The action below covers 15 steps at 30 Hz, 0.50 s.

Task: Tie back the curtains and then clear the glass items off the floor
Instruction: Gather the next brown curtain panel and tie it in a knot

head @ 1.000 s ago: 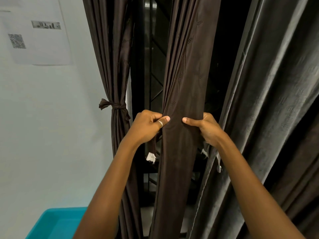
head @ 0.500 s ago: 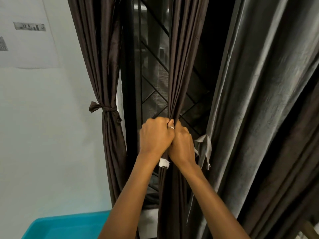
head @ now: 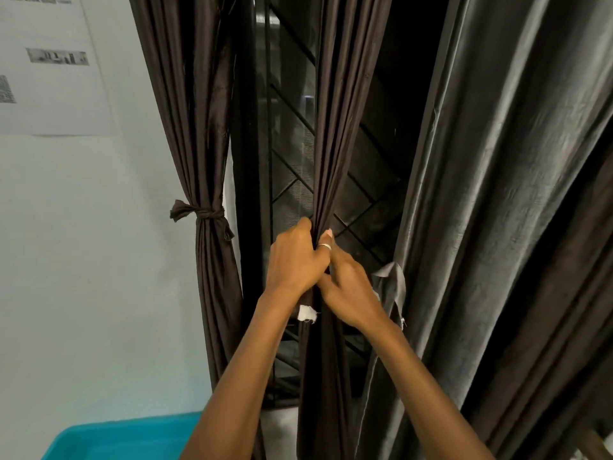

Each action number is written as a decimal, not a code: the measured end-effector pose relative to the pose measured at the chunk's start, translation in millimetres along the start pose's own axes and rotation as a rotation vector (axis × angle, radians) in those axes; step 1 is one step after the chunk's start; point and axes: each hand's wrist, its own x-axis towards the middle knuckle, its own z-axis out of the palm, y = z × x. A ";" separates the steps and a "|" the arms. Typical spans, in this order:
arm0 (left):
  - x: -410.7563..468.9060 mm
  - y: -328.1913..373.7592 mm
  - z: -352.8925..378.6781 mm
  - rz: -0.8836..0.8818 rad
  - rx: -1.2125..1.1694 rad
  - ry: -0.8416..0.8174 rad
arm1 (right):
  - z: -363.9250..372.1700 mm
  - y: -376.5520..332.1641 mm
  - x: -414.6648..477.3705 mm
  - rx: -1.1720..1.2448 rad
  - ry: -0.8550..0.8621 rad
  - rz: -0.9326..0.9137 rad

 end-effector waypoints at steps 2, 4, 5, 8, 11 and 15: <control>2.7 -3.8 -4.8 -0.009 -0.057 -0.050 | -13.2 1.1 1.3 0.125 -0.001 0.034; 5.4 -6.5 -10.9 -0.028 -0.131 -0.123 | -24.4 5.6 8.5 0.207 0.071 0.040; 6.1 -6.8 -14.4 -0.037 -0.163 -0.165 | -27.9 9.7 14.6 0.195 0.127 0.037; 7.8 -12.2 -19.4 -0.047 -0.241 -0.261 | -41.1 14.1 31.7 0.130 0.197 0.051; 9.3 -18.8 -21.3 -0.076 -0.350 -0.327 | -61.0 8.9 41.5 0.177 0.011 0.045; 10.3 -19.7 -27.9 -0.086 -0.523 -0.437 | -78.9 0.3 49.1 0.246 -0.287 -0.014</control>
